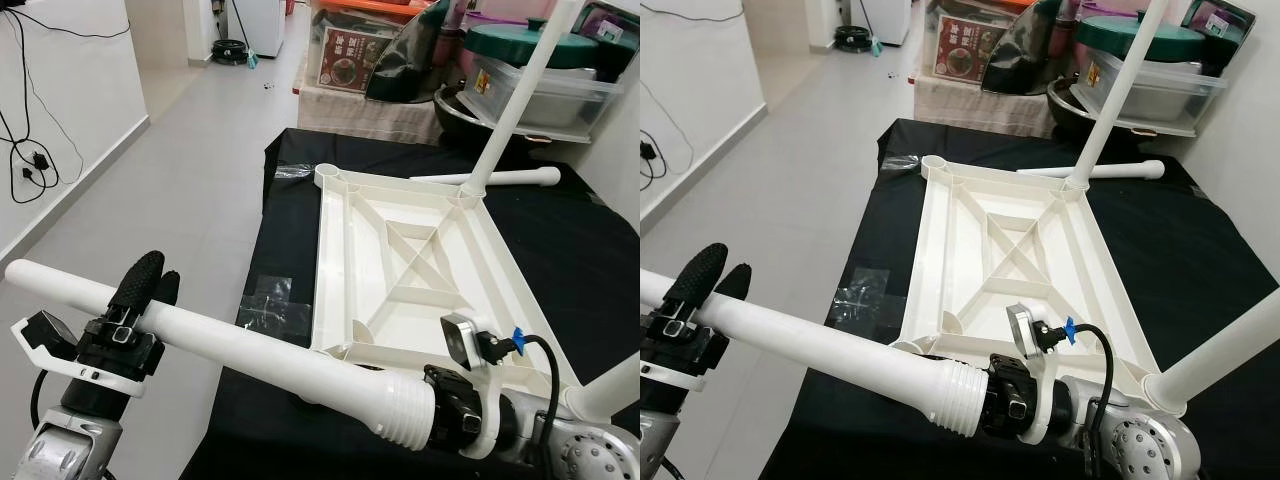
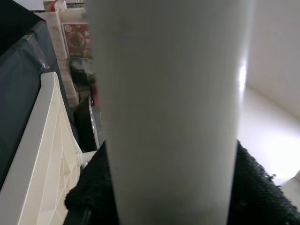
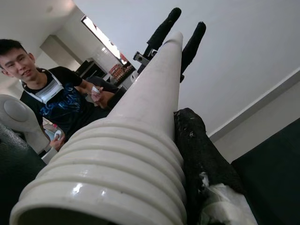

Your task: Building children table

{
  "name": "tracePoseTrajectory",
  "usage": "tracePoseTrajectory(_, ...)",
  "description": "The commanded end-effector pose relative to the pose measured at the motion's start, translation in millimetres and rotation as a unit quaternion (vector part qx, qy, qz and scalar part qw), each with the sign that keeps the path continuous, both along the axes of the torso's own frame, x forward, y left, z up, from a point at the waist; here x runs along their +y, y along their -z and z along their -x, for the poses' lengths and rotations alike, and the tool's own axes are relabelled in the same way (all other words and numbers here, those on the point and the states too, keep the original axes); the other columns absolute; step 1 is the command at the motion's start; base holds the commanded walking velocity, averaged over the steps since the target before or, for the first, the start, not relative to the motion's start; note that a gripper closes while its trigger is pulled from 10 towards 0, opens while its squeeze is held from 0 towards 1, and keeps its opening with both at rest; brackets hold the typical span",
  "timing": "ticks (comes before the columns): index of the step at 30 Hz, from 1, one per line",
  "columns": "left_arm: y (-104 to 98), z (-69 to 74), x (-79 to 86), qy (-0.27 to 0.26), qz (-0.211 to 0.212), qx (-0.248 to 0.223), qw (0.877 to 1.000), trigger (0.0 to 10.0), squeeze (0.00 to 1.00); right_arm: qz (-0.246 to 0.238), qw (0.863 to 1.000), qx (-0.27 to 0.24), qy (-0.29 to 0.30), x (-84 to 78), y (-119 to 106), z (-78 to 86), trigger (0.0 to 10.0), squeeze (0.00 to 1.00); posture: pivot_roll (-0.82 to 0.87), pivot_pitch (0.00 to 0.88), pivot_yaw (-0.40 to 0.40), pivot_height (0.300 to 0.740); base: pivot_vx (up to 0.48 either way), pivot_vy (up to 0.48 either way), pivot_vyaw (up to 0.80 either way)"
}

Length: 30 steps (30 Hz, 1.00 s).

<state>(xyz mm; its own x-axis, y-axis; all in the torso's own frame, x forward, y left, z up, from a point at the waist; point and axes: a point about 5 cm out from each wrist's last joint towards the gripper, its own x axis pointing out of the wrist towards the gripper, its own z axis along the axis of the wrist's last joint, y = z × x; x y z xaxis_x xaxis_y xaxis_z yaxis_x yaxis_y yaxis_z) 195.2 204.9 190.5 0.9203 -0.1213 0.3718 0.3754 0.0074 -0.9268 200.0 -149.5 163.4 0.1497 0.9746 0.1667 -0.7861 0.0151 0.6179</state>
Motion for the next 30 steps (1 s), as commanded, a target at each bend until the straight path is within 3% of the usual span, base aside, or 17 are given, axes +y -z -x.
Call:
tracePoseTrajectory(1, -6, 1.0, -0.3, 0.002, 0.012, -0.017, 1.0, 0.0, 0.0, 0.004, 1.0, 0.005, -0.025, 5.0, 1, 3.9, 0.0, 0.0, 0.09, 0.028, -0.107, 0.74, 0.0, 0.0, 0.0)
tracePoseTrajectory(21, -1, -2.0, 5.5, -0.012, 0.021, -0.006, 1.0, 0.0, 0.0, -0.016, 1.0, 0.003, -0.009, 3.2, -1, -3.2, 0.0, 0.0, 0.09, 0.016, -0.11, 0.74, 0.0, 0.0, 0.0)
tracePoseTrajectory(22, -1, -1.9, 6.2, -0.012, 0.021, -0.006, 1.0, 0.0, 0.0, -0.013, 1.0, 0.002, -0.007, 2.7, -1, -3.7, 7.6, 0.0, 0.09, 0.017, -0.114, 0.74, 0.0, 0.0, 0.0)
tracePoseTrajectory(23, -1, -1.9, 6.2, -0.012, 0.021, -0.006, 1.0, 0.0, 0.0, -0.013, 1.0, 0.002, -0.007, 2.7, -1, -3.7, 7.6, 0.0, 0.09, 0.017, -0.114, 0.74, 0.0, 0.0, 0.0)
tracePoseTrajectory(24, -1, -2.0, 7.0, -0.014, 0.022, -0.004, 1.0, 0.0, 0.0, -0.01, 1.0, -0.002, 0.002, 2.0, -1, -5.7, 10.0, 0.0, 0.09, 0.015, -0.114, 0.74, 0.0, 0.0, 0.0)
tracePoseTrajectory(27, 0, -2.2, 7.7, -0.016, 0.023, -0.003, 1.0, 0.0, 0.0, -0.008, 1.0, -0.004, 0.009, 1.6, -2, -7.3, 10.0, 0.0, 0.09, 0.017, -0.113, 0.74, 0.0, 0.0, 0.0)
tracePoseTrajectory(28, -2, -2.9, 7.4, -0.015, 0.018, -0.006, 1.0, 0.0, 0.0, -0.01, 1.0, -0.007, 0.015, -0.9, -2, -8.4, 10.0, 1.0, 0.09, 0.014, -0.11, 0.74, 0.0, 0.0, 0.0)
tracePoseTrajectory(30, -3, -3.3, 7.1, -0.014, 0.014, -0.008, 1.0, 0.0, 0.0, -0.012, 1.0, -0.008, 0.018, -2.8, -3, -8.9, 10.0, 1.0, 0.09, 0.014, -0.11, 0.74, 0.0, 0.0, 0.0)
